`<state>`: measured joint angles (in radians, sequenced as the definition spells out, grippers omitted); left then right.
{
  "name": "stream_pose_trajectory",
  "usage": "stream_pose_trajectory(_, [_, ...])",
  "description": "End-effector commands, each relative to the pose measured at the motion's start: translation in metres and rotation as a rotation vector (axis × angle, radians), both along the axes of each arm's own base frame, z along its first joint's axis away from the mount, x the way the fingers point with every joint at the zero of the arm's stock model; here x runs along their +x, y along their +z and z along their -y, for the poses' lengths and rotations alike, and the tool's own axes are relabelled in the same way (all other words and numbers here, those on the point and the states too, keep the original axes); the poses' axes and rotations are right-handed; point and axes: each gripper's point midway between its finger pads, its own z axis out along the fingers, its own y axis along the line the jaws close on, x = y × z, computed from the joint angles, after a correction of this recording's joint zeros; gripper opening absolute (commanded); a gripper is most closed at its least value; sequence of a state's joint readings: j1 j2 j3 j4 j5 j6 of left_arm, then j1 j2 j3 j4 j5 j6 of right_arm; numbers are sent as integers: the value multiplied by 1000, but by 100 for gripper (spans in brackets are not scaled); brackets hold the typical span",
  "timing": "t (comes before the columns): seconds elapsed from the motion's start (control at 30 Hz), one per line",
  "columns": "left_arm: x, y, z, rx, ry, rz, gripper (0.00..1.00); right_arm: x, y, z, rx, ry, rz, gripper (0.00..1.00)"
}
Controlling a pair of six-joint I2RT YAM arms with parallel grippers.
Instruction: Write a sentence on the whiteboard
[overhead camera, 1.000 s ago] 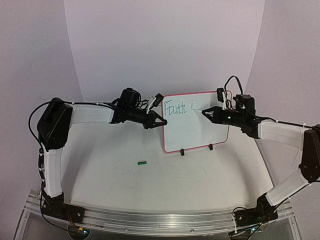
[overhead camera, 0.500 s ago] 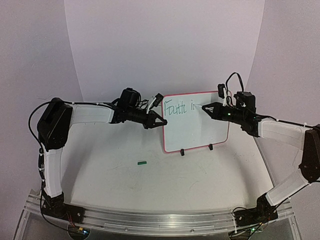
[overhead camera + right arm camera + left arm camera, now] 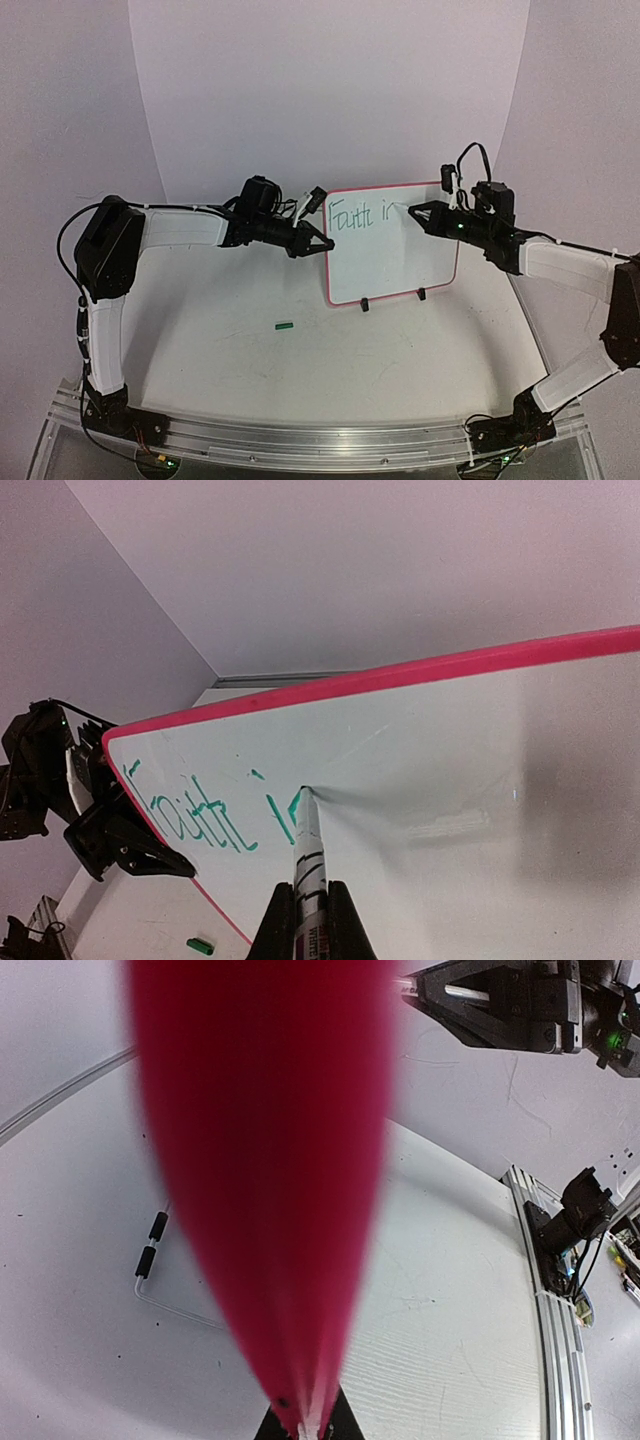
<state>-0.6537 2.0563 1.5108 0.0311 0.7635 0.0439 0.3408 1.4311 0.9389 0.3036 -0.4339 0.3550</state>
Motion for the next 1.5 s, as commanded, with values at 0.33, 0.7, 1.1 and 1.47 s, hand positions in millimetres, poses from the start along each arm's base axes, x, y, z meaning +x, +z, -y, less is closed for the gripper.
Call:
stream_pose_trajectory(0.33, [-41, -61, -1, 165, -70, -174, 0, -3, -24, 6, -11, -21, -37, 0])
stream_pose_trajectory(0.7, [-43, -59, -1, 164, -71, -172, 0, -6, -7, 17, -25, -73, 1, 0])
stream_pose_trajectory(1.1, [-44, -56, 0, 164, -73, -162, 0, -25, 20, 22, 7, -66, 53, 0])
stream_pose_trajectory(1.47, [-46, -56, 0, 168, -76, -158, 0, -15, 8, 30, -7, -91, 31, 0])
